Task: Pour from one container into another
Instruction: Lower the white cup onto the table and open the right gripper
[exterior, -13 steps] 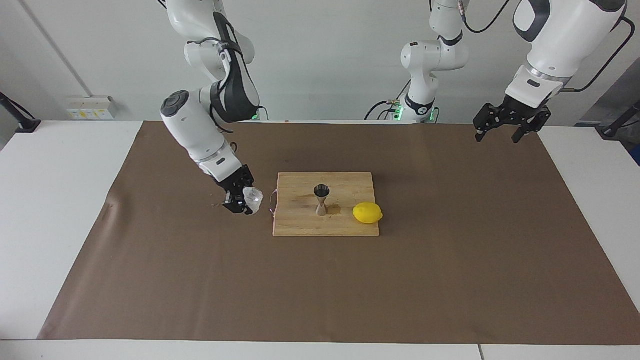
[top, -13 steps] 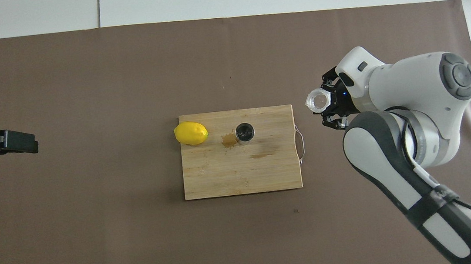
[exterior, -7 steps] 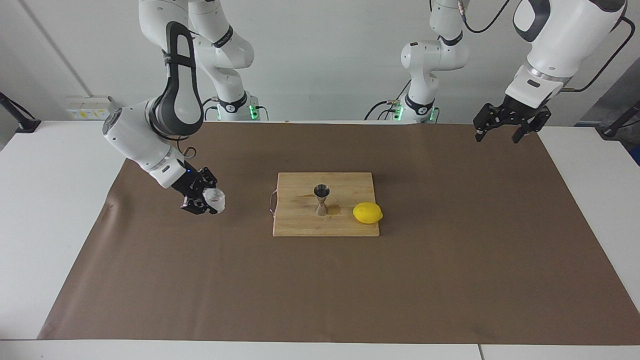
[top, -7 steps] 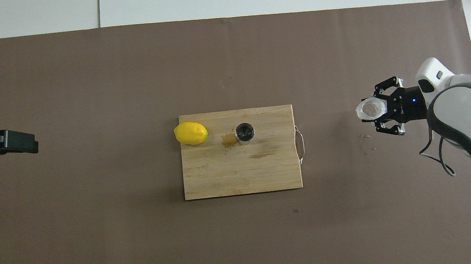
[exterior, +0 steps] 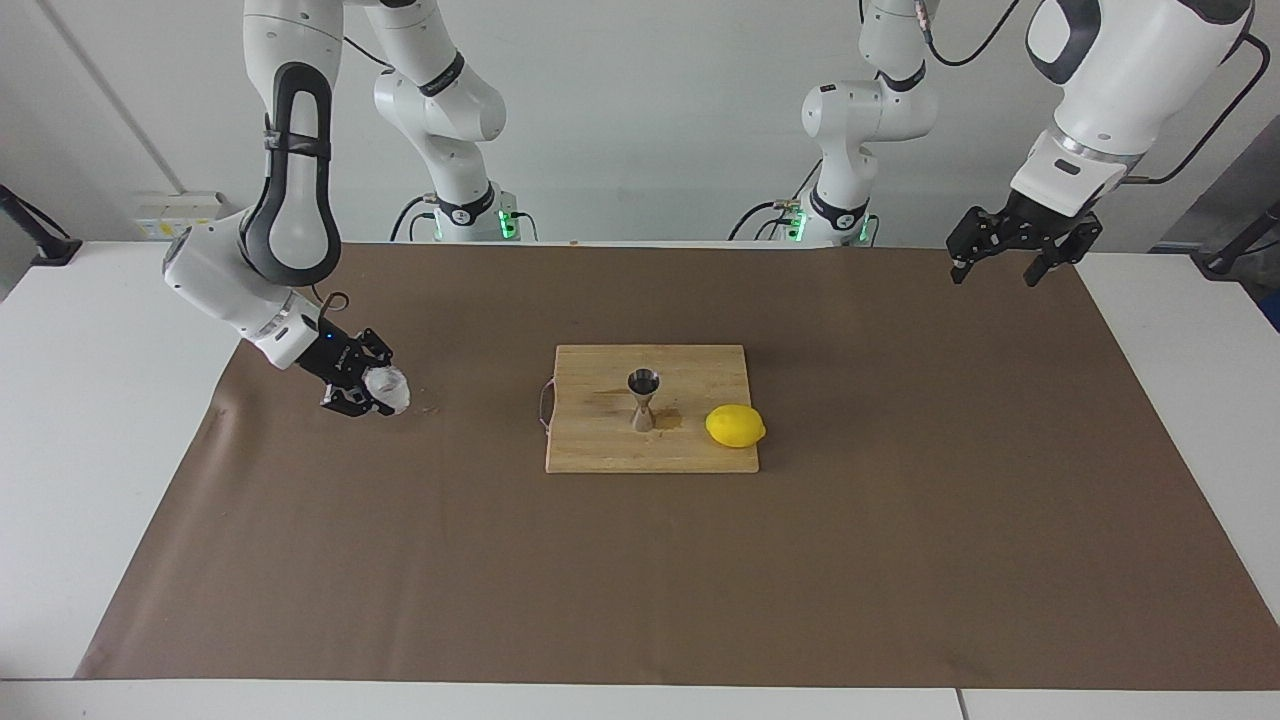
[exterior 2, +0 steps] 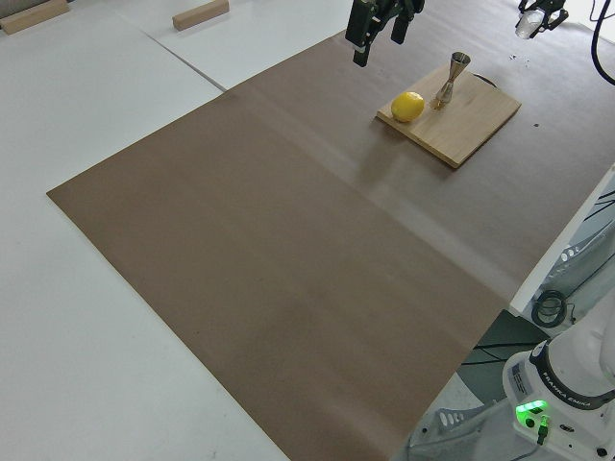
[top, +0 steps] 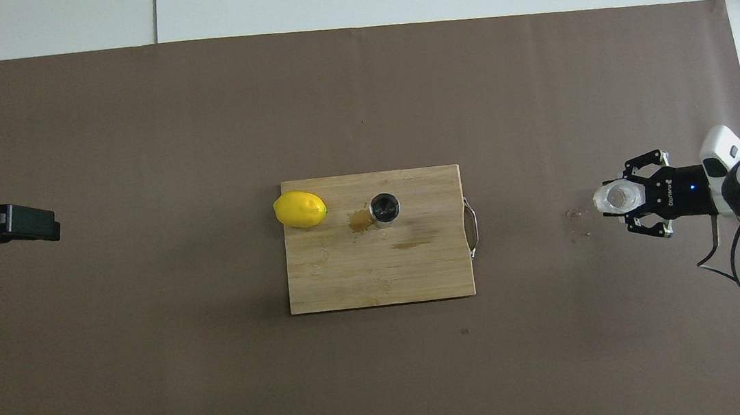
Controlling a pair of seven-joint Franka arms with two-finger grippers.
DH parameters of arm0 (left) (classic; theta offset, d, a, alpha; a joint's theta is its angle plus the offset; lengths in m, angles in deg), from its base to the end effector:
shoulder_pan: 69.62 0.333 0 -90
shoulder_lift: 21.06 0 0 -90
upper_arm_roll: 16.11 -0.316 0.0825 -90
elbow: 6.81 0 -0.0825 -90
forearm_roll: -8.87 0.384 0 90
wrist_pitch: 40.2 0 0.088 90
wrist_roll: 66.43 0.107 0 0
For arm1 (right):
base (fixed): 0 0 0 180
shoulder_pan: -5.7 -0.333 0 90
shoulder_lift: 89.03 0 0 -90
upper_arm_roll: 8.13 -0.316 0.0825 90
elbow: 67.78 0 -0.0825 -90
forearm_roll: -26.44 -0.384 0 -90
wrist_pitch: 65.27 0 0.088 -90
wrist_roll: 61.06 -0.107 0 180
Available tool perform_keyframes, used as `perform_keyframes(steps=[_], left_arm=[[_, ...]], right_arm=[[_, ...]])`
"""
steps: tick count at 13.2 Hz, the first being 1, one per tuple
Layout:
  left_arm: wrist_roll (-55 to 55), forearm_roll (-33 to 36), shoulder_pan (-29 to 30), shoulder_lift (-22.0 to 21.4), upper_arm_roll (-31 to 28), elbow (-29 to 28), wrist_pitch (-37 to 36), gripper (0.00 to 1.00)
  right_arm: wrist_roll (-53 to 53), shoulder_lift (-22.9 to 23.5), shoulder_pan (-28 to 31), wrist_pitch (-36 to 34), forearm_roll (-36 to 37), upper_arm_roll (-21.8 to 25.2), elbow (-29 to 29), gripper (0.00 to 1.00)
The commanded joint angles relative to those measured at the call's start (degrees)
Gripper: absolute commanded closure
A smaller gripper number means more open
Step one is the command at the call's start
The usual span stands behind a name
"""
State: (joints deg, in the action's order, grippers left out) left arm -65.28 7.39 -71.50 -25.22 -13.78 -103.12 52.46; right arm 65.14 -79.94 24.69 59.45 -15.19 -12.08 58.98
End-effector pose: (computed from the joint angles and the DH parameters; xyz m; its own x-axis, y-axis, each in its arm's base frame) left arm 0.5335 -0.0427 0.6160 0.9957 -0.0921 0.0093 -0.0923 -0.9955 0.0227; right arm 0.5190 -0.1135 0.2991 0.0842 0.8272 0.5555 0.9912 -0.1267 0.0385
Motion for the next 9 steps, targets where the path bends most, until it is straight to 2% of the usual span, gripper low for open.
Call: perform_keyframes(steps=[1, 2, 5, 6, 7, 9], left_arm=[[-0.62, 0.87, 0.21, -0.41, 0.22, -0.64, 0.06, 0.0], [-0.62, 0.87, 0.21, -0.41, 0.22, -0.64, 0.06, 0.0], [-0.62, 0.95, 0.21, -0.41, 0.22, -0.64, 0.06, 0.0], [-0.71, 0.87, 0.21, -0.41, 0.22, -0.64, 0.06, 0.0], [-0.63, 0.95, 0.21, -0.41, 0.22, -0.64, 0.06, 0.0], [-0.62, 0.87, 0.21, -0.41, 0.22, -0.64, 0.06, 0.0]], right_arm=[[5.63, 3.54, 3.23, -1.32, -4.06, -0.8, 0.43, 1.0], [7.2, 5.21, 3.85, -2.02, -5.29, -0.8, 0.51, 1.0], [8.89, 5.32, 3.86, -2.38, -5.91, -0.8, 0.34, 1.0], [8.63, 5.32, 3.86, -2.72, -6.18, -0.8, 0.25, 0.6], [8.54, 5.23, 3.86, -2.82, -6.61, -0.8, 0.08, 0.01], [7.49, 4.62, 3.94, -3.69, -6.79, -0.62, 0.07, 0.0]])
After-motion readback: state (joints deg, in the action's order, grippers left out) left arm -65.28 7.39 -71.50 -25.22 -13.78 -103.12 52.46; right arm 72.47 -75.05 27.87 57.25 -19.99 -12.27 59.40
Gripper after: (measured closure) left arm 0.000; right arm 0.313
